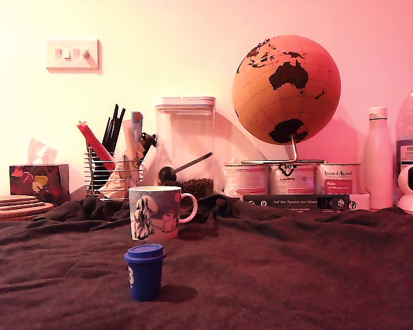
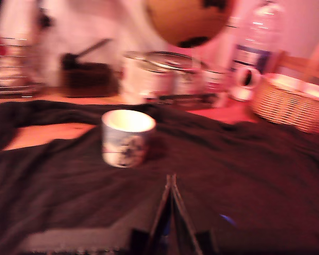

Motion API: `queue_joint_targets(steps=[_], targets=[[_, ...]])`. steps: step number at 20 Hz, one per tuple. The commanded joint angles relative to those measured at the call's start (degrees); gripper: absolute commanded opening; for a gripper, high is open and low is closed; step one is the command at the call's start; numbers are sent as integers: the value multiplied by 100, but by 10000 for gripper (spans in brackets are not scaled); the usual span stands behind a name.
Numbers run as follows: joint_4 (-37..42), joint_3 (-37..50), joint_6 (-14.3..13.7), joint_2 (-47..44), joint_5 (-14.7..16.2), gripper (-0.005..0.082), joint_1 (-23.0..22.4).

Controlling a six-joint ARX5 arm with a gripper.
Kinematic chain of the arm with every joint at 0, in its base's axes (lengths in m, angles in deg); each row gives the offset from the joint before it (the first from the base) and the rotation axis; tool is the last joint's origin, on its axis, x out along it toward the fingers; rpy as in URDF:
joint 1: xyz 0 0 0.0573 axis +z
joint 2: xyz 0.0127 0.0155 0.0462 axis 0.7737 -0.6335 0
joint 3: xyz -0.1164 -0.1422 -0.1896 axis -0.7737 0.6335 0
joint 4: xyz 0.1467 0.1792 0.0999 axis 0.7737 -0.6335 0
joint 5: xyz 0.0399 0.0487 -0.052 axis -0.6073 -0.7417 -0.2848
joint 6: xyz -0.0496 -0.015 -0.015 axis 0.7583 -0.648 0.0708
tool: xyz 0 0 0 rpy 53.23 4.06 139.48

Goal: Pick up the coffee capsules on the table and drop them inside the coffee cup

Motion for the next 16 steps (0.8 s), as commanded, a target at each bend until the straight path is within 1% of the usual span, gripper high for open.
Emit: queue_joint_targets(steps=[1, 4, 5, 8, 9, 10, 11, 12, 13, 14, 15, 16], targets=[[28, 146, 0, -122, 96, -12, -144], [70, 249, -9, -424, 101, -6, -498], [109, 297, -37, -516, 107, 18, -627], [352, 407, -55, -763, 105, 135, -1019], [428, 407, -90, -824, 107, 200, -1137], [511, 407, -94, -870, 83, 300, -1250], [553, 407, -96, -909, 46, 419, -1355], [595, 407, -96, -949, 15, 496, -1445], [651, 409, -173, -999, -52, 509, -1526], [708, 411, -173, -1047, -146, 508, -1598], [800, 431, -247, -1104, -214, 508, -1661], [931, 481, -264, -1154, -264, 508, -1722]])
